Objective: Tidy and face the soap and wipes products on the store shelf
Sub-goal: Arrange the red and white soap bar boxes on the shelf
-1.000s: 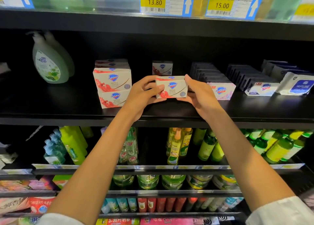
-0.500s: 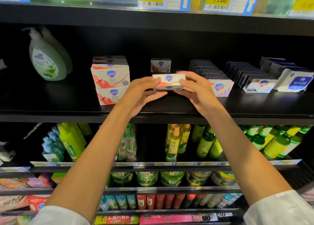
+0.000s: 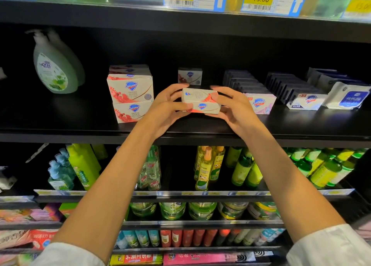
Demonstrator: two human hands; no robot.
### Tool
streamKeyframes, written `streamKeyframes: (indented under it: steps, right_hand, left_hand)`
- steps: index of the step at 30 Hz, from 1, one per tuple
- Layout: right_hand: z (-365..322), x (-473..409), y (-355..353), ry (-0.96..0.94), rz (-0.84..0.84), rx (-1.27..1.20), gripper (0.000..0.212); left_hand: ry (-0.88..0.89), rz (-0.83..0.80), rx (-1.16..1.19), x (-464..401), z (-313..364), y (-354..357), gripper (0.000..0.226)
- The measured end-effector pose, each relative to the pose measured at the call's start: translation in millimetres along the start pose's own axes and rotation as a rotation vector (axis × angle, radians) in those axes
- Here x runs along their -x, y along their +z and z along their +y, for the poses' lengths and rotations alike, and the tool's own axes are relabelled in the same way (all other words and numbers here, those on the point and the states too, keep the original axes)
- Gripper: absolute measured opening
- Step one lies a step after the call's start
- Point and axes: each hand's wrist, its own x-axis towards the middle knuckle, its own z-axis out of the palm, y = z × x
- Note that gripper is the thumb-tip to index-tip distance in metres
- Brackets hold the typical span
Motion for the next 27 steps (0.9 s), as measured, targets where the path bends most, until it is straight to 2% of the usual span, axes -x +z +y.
streamKeyframes:
  steps: [4,10,13,20,27]
  right_hand:
    - [0.8,0.3,1.1,-0.039,-0.001,0.017,0.040]
    - [1.8,0.5,2.5,-0.083,0.012,0.054,0.041]
    - [1.1,1.6,2.9,-0.094,0.006,0.054,0.044]
    - [-1.1,2.3,8.5,-0.001,-0.015,-0.022,0.047]
    - [-1.2,3.5,6.6,-0.020,-0.020,0.006,0.043]
  left_hand:
    - [-0.044,-0.013,0.082,1.0,0.6,2.2,0.062]
    - [-0.082,0.029,0.102,1.5,0.6,4.9,0.048]
    - [-0.082,0.033,0.116,0.7,-0.9,3.7,0.048]
    - [-0.079,0.044,0.099,-1.6,-3.0,0.9,0.055]
    - [-0.080,0.015,0.092,-0.7,-2.9,-0.1,0.054]
